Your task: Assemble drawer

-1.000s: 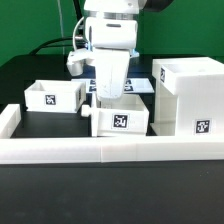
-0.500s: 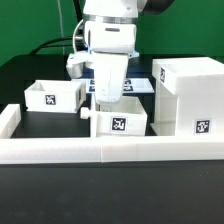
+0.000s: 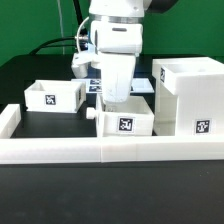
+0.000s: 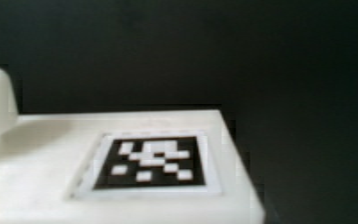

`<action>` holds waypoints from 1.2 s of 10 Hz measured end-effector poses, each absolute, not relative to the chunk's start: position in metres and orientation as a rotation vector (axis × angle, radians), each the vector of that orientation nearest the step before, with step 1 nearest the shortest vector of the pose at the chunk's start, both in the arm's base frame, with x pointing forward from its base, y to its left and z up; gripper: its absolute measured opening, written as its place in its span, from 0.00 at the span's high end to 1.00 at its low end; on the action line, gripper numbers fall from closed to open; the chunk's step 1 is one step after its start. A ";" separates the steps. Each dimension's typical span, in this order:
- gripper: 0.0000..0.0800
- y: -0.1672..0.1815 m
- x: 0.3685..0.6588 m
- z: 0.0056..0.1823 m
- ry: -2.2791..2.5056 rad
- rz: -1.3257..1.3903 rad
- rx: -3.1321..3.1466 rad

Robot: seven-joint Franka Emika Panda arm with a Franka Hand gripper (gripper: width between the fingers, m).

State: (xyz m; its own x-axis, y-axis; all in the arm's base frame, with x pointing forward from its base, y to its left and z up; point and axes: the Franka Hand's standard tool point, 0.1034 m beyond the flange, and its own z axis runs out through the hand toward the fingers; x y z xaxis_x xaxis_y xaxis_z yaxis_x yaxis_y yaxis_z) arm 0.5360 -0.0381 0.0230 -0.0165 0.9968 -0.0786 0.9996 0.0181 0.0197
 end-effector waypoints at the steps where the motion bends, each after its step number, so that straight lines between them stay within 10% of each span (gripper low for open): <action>1: 0.95 -0.039 0.533 0.022 2.203 -0.104 2.168; 12: 0.95 -0.060 0.538 0.025 2.229 -0.025 2.195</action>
Offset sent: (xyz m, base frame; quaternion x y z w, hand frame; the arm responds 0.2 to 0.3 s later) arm 0.0107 0.0161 0.0006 -0.0006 0.0034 -0.0105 0.9999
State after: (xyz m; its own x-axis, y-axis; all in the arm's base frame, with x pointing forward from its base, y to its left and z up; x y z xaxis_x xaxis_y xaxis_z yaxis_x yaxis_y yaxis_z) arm 0.5385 -0.0596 0.0247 -0.0154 0.9997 -0.0203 0.9999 0.0154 -0.0026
